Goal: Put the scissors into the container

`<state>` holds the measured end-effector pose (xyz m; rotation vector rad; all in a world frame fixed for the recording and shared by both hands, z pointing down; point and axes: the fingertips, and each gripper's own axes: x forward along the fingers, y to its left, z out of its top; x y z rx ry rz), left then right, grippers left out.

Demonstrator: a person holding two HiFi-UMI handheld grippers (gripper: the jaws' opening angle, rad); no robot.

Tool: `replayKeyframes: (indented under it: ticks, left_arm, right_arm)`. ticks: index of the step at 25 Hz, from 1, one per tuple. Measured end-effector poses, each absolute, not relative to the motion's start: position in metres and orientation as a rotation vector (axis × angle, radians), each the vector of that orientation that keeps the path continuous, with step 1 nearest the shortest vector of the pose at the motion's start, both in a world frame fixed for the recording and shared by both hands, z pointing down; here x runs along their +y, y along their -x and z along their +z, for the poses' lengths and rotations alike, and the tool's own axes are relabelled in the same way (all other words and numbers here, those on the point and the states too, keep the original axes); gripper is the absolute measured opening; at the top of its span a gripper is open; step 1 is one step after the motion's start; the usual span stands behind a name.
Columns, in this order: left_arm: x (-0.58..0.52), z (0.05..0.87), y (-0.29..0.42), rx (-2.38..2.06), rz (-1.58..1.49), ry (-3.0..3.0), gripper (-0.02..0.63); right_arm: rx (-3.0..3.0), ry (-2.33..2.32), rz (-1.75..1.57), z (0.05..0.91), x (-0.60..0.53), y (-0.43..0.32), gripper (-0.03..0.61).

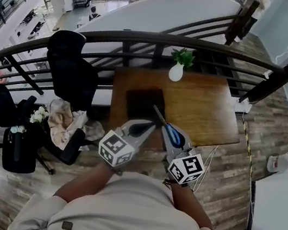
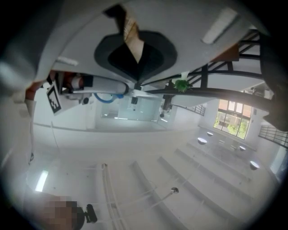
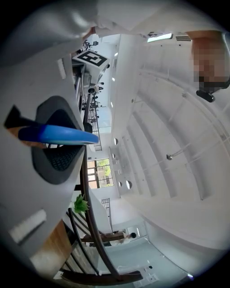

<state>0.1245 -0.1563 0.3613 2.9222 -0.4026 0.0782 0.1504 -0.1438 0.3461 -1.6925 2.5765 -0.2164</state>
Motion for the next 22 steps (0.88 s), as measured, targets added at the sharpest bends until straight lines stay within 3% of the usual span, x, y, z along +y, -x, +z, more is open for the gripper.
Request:
replayKeyframes:
  ticks: [22]
  left_arm:
    - [-0.200,0.390,-0.195,-0.381,0.163,-2.900,0.003]
  right_arm:
    - [2.602,1.630,-0.396,0.387,-0.202,-0.219,0.049]
